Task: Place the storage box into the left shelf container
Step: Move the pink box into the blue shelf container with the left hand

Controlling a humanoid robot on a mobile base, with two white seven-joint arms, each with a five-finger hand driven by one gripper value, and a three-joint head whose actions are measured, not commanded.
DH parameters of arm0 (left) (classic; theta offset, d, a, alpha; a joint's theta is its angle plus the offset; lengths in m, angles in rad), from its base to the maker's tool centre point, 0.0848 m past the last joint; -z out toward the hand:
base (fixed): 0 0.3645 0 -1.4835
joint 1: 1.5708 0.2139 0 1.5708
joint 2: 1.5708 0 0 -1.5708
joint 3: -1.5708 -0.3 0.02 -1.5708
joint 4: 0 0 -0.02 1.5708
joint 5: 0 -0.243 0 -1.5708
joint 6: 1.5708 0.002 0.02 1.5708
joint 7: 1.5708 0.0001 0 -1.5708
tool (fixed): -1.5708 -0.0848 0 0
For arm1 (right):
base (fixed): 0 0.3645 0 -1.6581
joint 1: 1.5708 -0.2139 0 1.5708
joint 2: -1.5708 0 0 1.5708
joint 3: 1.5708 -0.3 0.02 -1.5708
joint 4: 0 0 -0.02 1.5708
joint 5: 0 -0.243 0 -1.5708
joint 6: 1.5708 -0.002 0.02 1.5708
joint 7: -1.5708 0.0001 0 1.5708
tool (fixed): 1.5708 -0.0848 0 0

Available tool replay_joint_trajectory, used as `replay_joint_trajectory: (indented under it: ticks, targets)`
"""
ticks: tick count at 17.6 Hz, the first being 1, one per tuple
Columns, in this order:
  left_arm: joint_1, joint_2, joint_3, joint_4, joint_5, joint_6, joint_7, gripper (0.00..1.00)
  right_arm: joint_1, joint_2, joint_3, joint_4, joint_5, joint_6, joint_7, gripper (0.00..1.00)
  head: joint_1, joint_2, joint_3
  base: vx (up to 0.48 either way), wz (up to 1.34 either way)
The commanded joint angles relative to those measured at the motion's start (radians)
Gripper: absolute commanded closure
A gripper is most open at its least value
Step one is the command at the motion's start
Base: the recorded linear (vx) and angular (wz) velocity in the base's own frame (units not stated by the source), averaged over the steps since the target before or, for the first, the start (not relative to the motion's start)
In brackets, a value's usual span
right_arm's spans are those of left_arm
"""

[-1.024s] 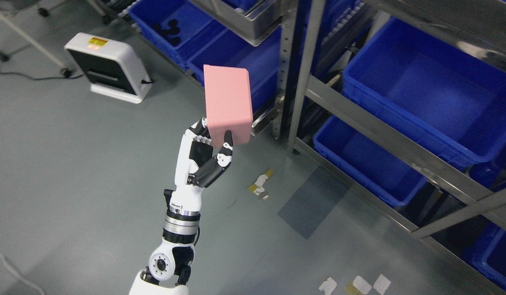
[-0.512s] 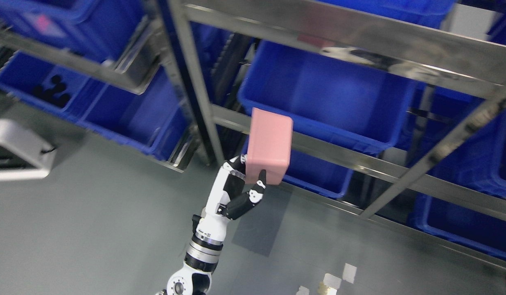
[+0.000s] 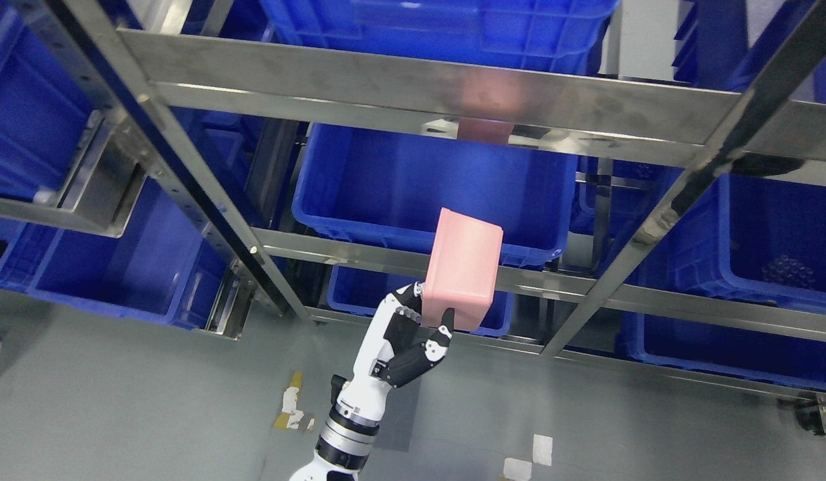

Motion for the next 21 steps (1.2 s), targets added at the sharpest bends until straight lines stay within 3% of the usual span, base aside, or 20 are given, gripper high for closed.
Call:
replay_joint_trajectory:
  ticks: [1,6,14,21]
  targets:
    - [-0.101,0.017,0.203,0.117,0.106,0.07,-0.002,0.99,-0.006,-0.017,-0.003,-0.017,-0.002,-0.001,0.001,0.0,0.0,0.0,0.0,0.079,-0.21]
    - [-0.338,0.017,0.251,0.418,0.118,0.111,-0.001,0.99,-0.006,-0.017,-0.003,-0.017,-0.002,-0.001,0.001,0.0,0.0,0.0,0.0,0.051,-0.17]
    - [-0.583,0.017,0.251,0.807,0.22,0.144,-0.002,0.97,-0.006,-0.017,-0.003,-0.017,-0.002,-0.001,-0.001,0.0,0.0,0.0,0.0,0.004,0.0]
    - [-0.616,0.017,0.193,0.837,0.217,0.147,-0.002,0.9,-0.006,-0.017,-0.003,-0.017,-0.002,-0.001,-0.001,0.0,0.0,0.0,0.0,-0.001,0.0]
